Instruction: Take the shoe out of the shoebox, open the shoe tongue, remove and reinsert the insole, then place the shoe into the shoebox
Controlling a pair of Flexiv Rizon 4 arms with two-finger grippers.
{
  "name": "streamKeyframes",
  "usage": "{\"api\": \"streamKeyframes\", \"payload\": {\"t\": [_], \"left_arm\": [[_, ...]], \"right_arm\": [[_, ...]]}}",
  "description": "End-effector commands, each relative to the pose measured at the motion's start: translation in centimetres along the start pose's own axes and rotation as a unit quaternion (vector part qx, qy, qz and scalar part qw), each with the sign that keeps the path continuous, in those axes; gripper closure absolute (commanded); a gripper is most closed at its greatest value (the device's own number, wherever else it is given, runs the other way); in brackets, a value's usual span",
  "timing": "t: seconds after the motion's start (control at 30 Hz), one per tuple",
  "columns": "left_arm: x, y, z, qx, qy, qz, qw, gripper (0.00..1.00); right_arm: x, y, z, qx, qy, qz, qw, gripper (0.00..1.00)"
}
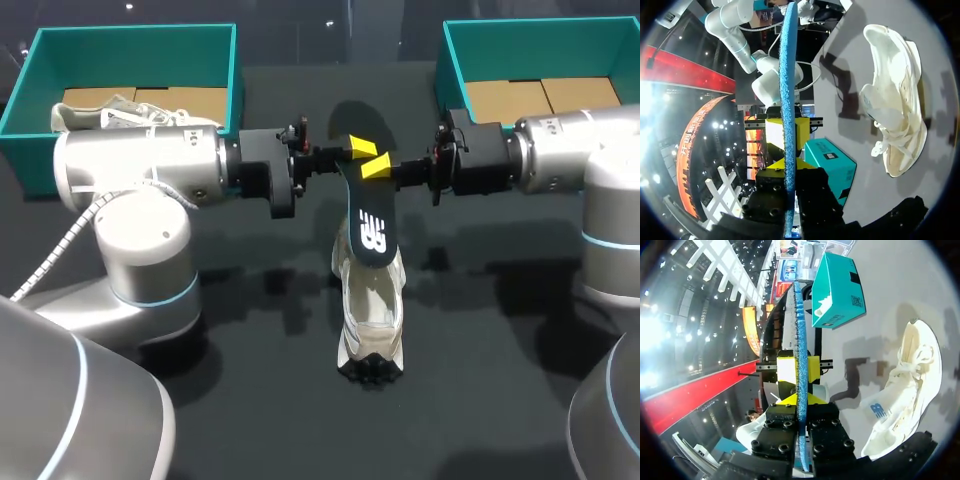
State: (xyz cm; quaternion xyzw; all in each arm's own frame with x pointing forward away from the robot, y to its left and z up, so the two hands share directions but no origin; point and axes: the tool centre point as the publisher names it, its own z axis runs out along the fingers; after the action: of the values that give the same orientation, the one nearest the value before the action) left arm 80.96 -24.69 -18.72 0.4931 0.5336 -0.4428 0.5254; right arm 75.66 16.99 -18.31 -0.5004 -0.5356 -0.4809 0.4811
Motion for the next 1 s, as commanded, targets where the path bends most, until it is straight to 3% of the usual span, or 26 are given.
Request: {"api": "streamKeyframes", "payload": {"t": [0.03, 0.07, 0.1, 0.37, 0.47, 0.53, 0.87, 0.93, 1.0], "left_arm": [[0.0, -0.1, 0.1, 0.001, 0.003, 0.001, 1.0, 1.0], [-0.1, -0.2, 0.0, 0.001, 0.004, 0.001, 1.0, 1.0], [-0.1, -0.2, -0.1, 0.001, 0.005, 0.001, 1.0, 1.0], [-0.4, -1.0, -2.0, -0.008, 0.016, -0.002, 1.0, 1.0], [-0.5, -1.6, -2.6, -0.017, 0.022, -0.002, 1.0, 1.0], [-0.5, -2.1, -3.0, -0.025, 0.027, -0.004, 0.999, 1.0], [-0.1, -3.7, -4.6, -0.046, 0.046, -0.008, 0.998, 1.0], [-0.2, -3.9, -4.9, -0.044, 0.049, -0.012, 0.998, 1.0], [-0.5, -4.1, -5.2, -0.039, 0.05, -0.02, 0.998, 1.0]], "right_arm": [[-0.4, 0.1, -0.3, -0.003, 0.002, 0.001, 1.0, 0.7], [-0.4, 0.1, -0.6, -0.005, 0.002, -0.001, 1.0, 0.42], [-0.5, 0.0, -1.0, -0.007, 0.004, -0.004, 1.0, 0.0], [-1.0, -0.3, -5.8, -0.006, -0.007, -0.059, 0.998, 0.0], [-1.7, -0.1, -7.5, 0.01, -0.02, -0.074, 0.997, 0.0], [-2.4, -0.1, -8.5, 0.023, -0.001, -0.08, 0.996, 0.0], [-2.4, -0.1, -8.5, 0.023, -0.001, -0.08, 0.996, 0.0], [-2.5, 0.1, -8.7, 0.056, -0.029, -0.14, 0.988, 0.0], [-3.0, 0.2, -9.7, 0.05, -0.072, -0.177, 0.98, 0.0]]}}
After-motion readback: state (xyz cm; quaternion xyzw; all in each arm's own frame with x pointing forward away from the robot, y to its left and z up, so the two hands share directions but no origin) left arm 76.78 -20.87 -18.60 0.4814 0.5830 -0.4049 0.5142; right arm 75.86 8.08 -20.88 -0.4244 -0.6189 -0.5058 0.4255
